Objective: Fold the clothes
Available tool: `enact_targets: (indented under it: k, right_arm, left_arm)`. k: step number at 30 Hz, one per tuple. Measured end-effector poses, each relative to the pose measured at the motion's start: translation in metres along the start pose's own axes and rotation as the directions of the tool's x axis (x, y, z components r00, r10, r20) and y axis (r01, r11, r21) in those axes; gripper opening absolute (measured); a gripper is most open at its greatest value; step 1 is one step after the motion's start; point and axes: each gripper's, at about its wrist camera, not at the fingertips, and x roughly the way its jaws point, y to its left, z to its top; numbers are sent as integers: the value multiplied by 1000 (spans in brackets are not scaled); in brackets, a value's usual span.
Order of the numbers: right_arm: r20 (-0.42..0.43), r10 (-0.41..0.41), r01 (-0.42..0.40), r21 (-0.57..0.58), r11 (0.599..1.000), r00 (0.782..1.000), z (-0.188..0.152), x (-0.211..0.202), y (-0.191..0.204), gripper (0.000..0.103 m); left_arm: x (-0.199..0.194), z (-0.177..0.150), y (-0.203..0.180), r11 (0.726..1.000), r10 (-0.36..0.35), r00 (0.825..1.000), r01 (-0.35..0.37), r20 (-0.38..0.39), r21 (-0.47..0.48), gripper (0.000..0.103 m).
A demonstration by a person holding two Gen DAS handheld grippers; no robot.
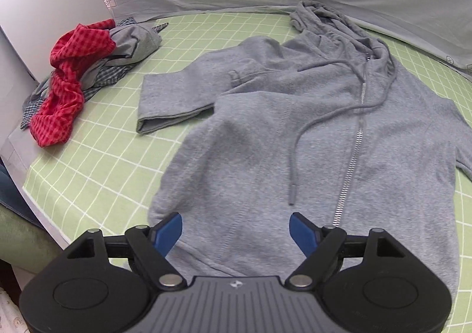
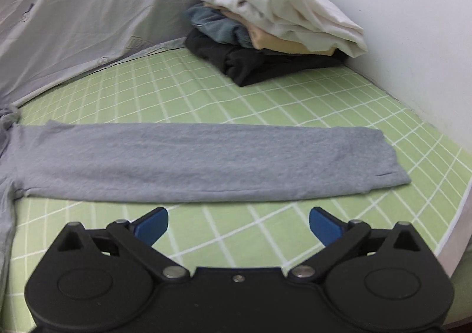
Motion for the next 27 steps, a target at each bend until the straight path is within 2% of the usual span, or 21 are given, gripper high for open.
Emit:
enact_targets:
  k: [3,6,10,13,16,17,19,22,24,25,26,27]
  right_arm:
    - [-21,115,-117,-75,990,993,-12,-17,57,103]
    - [-53,221,-226,-157,961,974,-29,-36,114,103]
    - [-95,321,-335,-277,901,942,-58,-61,178,103]
    - [-135,308,-335,-312,889,942,-78,-69,213,103]
    - [-178,237,-281,-283,917,955,-90,-66,226,102]
    - [-190,215,-262,-268,927,958,-93,-65,229,101]
    - [-195,216,-256,-216,942,957,-96,-67,225,98]
    - [-212,224,-261,-170,950,951,-100,-69,218,95]
    - [-219,253,-290,-160,943,942,-103,-70,215,87]
    - [-222,268,-306,-159,939,937,-104,-71,213,83]
    - [-224,293,-333,-172,927,930,-104,-73,213,68]
    - [-235,326,-370,-176,912,916,-103,-75,211,36]
  left_arm:
    - [10,1,33,1000,-22,1000,22,-2,11,83]
    - [21,4,60,995,-86,996,86,1,43,83]
    - [38,8,77,970,-219,975,222,-32,103,82]
    - [52,9,81,926,-334,940,341,-67,164,80]
    - [63,8,82,871,-434,895,446,-106,206,72]
    - [65,7,80,859,-448,887,462,-114,219,69]
    - [67,4,77,845,-462,879,477,-120,241,67]
    - [67,1,77,849,-465,877,480,-121,221,48]
    - [67,0,80,854,-482,868,496,-121,155,24]
    - [67,-1,82,854,-494,861,507,-123,116,21]
    - [66,-2,82,858,-496,859,507,-125,82,17]
    - [61,-4,82,863,-492,861,502,-133,55,15]
